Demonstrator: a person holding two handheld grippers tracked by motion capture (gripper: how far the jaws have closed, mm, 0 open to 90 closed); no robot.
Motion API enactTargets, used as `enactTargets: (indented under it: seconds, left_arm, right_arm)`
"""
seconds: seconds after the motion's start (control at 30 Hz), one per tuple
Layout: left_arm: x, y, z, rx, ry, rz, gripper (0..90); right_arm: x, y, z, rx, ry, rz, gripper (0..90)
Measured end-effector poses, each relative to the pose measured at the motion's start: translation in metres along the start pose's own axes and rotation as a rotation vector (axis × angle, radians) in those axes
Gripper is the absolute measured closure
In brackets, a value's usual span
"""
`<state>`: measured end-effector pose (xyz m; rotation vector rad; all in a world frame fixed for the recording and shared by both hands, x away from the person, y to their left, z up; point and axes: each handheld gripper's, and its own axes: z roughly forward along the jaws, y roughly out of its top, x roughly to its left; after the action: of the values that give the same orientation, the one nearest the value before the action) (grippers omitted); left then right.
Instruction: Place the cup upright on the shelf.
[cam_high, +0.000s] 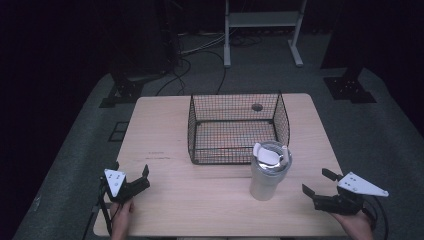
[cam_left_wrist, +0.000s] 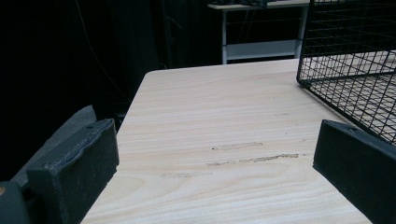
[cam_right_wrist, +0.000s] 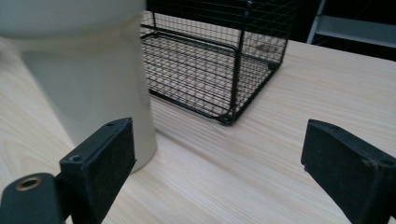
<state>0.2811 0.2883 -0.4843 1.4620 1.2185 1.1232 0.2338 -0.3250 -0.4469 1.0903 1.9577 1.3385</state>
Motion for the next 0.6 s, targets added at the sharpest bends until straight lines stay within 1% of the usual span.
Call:
enactTargets:
  seconds: [0.1, 0.13, 0.23, 0.27, 0.3, 0.4, 0.47, 0.53, 0.6]
  left_arm:
    - [0.0, 0.0, 0.0, -0.002, -0.001, 0.002, 0.0]
    - [0.0, 0.0, 0.0, -0.002, -0.001, 0.003, 0.0]
    - [0.0, 0.0, 0.0, -0.003, -0.001, 0.002, 0.0]
    - [0.0, 0.0, 0.0, -0.003, -0.001, 0.002, 0.0]
    - [0.0, 0.0, 0.0, -0.003, -0.001, 0.003, 0.0]
    - [0.0, 0.0, 0.0, -0.003, -0.002, 0.004, 0.0]
    - [0.0, 0.0, 0.0, -0.005, -0.002, 0.004, 0.0]
    - [0.0, 0.0, -0.001, -0.005, -0.003, 0.005, 0.0]
    - [0.0, 0.0, -0.001, -0.005, -0.003, 0.005, 0.0]
  right_arm:
    - [0.005, 0.004, 0.0, 0.0, 0.022, -0.019, 9.1]
    - [0.009, 0.006, 0.0, 0.001, 0.043, -0.028, 9.1]
    - [0.014, 0.009, 0.001, -0.002, 0.068, -0.041, 9.1]
    - [0.016, 0.01, 0.001, -0.004, 0.077, -0.038, 9.1]
    - [0.016, 0.01, 0.001, -0.004, 0.077, -0.038, 9.1]
    - [0.023, 0.015, 0.003, -0.012, 0.112, -0.054, 9.1]
    - [0.024, 0.016, 0.003, -0.011, 0.116, -0.058, 9.1]
    - [0.03, 0.019, 0.005, -0.007, 0.136, -0.073, 9.1]
    - [0.031, 0.019, 0.005, -0.008, 0.141, -0.075, 9.1]
